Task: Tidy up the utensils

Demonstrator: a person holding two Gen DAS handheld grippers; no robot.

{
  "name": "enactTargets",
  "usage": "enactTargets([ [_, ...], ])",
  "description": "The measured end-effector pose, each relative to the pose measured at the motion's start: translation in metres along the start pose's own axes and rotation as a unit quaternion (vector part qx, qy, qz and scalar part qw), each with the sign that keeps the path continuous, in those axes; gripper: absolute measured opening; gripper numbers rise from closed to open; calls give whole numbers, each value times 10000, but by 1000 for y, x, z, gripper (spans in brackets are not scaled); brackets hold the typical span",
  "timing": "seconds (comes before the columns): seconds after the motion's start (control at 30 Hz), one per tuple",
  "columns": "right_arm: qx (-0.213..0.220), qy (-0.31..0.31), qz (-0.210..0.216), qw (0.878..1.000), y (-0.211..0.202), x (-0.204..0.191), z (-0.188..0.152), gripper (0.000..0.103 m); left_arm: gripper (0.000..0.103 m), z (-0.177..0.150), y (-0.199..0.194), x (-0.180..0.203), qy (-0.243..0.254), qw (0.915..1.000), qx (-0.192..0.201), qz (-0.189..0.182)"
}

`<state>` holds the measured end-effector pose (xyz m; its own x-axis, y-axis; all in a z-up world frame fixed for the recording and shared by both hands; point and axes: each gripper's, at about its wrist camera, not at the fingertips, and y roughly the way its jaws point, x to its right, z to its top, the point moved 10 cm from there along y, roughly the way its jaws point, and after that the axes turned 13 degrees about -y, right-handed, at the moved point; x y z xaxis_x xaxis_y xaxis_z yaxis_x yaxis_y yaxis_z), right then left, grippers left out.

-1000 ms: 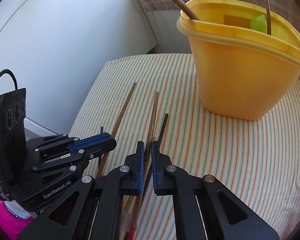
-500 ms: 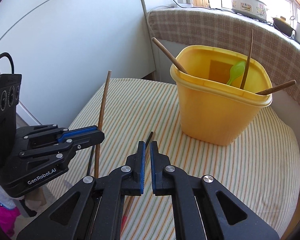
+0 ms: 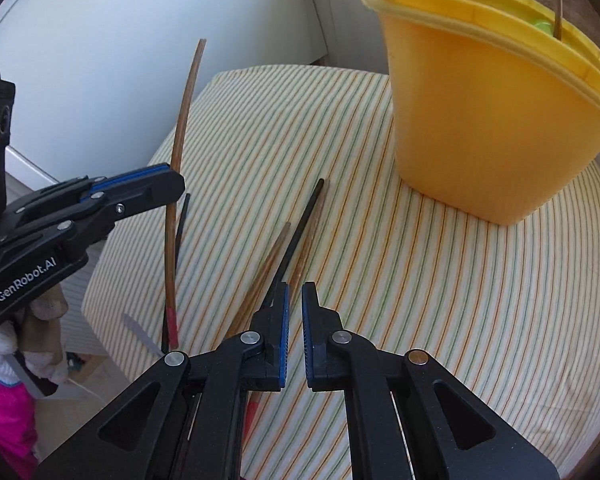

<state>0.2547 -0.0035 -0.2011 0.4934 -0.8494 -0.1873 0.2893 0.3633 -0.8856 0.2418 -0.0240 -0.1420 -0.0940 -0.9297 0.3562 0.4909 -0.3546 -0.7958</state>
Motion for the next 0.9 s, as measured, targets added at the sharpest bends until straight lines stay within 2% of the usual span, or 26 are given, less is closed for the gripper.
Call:
enactTargets([
  [0.1,-317,23,26,9995,16,-3,-3,5,4,1,0,-1,-24,10000,-12,-46],
  [0.33,-607,106,-29,9981,32,-1,-7,5,4,1,0,0,28,9999,-13,-112],
  [0.37,-636,155,-6,9979,32,-1,-9,7,4,1,0,0,23,9999,-14,-123],
  [0.63,-741,98,-140,9971,34,-1,-3,8,4,1,-1,-1,21,9998,3,-177],
  [0.9,-571,53,-114,9983,29,-1,-3,1,4,4,-8,-3,-83,9996,95,-259],
])
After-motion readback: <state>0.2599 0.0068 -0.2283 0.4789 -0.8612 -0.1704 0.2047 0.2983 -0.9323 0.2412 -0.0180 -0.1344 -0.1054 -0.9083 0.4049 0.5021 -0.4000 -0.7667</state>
